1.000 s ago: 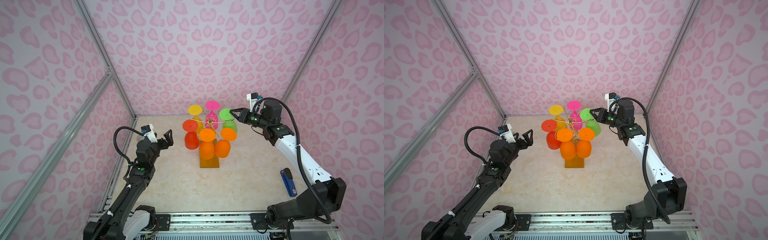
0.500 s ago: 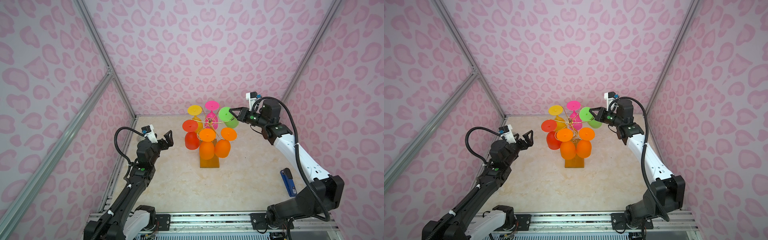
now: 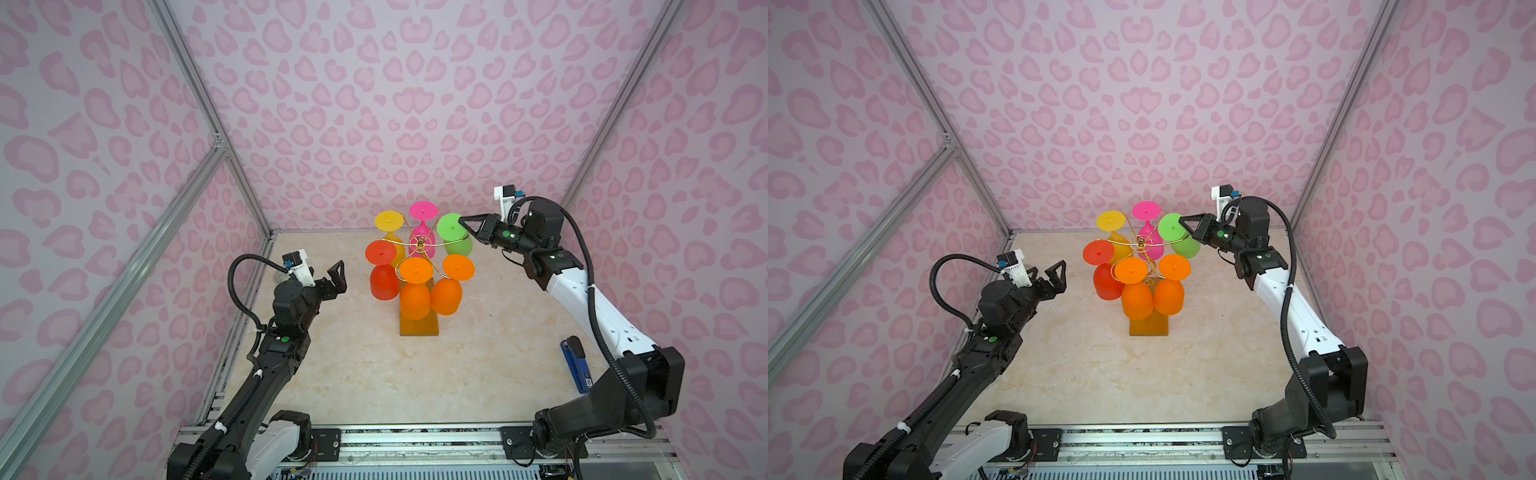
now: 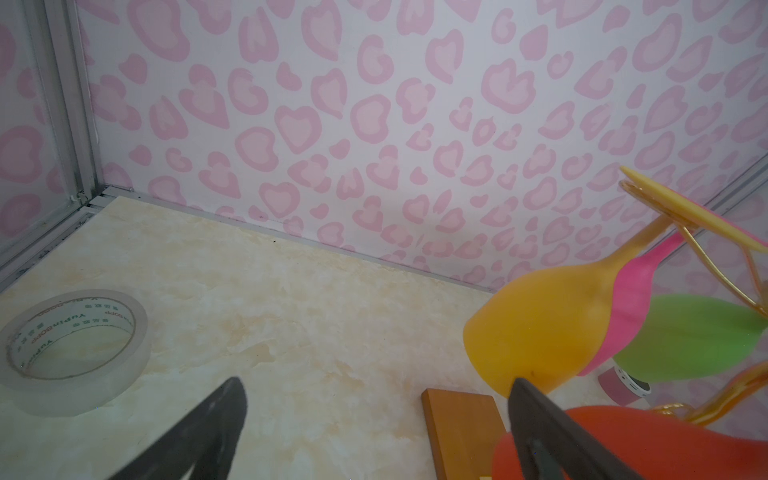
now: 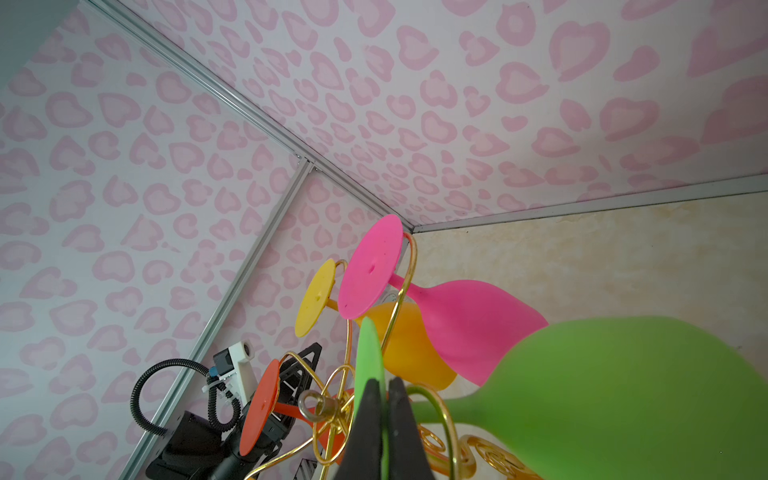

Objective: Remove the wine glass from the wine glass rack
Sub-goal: 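Close the right gripper on the lime green glass's foot on the rack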

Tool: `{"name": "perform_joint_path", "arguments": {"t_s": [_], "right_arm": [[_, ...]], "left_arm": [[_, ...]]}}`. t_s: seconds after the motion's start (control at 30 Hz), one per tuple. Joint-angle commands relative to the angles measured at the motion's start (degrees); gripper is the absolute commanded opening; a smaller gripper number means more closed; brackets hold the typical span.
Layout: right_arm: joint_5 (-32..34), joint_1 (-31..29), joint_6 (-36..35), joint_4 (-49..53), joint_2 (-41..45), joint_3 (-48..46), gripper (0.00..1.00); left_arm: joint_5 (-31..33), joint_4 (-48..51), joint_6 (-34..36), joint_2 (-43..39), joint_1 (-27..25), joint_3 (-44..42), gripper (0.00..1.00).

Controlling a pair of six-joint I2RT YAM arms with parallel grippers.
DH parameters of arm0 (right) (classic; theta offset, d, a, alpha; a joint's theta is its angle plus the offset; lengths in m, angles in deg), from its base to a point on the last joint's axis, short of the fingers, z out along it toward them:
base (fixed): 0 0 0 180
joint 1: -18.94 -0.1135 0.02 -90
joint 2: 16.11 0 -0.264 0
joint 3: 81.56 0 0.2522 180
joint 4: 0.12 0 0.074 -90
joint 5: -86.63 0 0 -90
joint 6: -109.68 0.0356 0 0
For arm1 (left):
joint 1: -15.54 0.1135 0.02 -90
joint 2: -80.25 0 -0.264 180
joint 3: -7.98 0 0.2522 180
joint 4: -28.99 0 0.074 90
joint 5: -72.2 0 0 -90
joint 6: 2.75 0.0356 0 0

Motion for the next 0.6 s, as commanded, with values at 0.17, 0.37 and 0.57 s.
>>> {"name": "perform_joint_path", "arguments": {"t_s": [0.17, 0.37, 0.57], "right_arm": [[-3.87, 2.38, 8.14, -11.61, 0.69, -3.52, 0.00], [-4.33, 3.99, 9.46, -13.11, 2.04, -5.16, 0.00], [-5.32, 5.12, 11.26, -15.39, 3.22, -6.99, 0.00]], "left_arm": [[-0.08, -0.11, 0.23, -0.04, 0.10, 0.13, 1.00], [-0.32, -0.11, 0.04, -0.04, 0.05, 0.22, 1.00], [-0.51, -0.11, -0.17, 0.14, 0.03, 0.45, 1.00]]}}
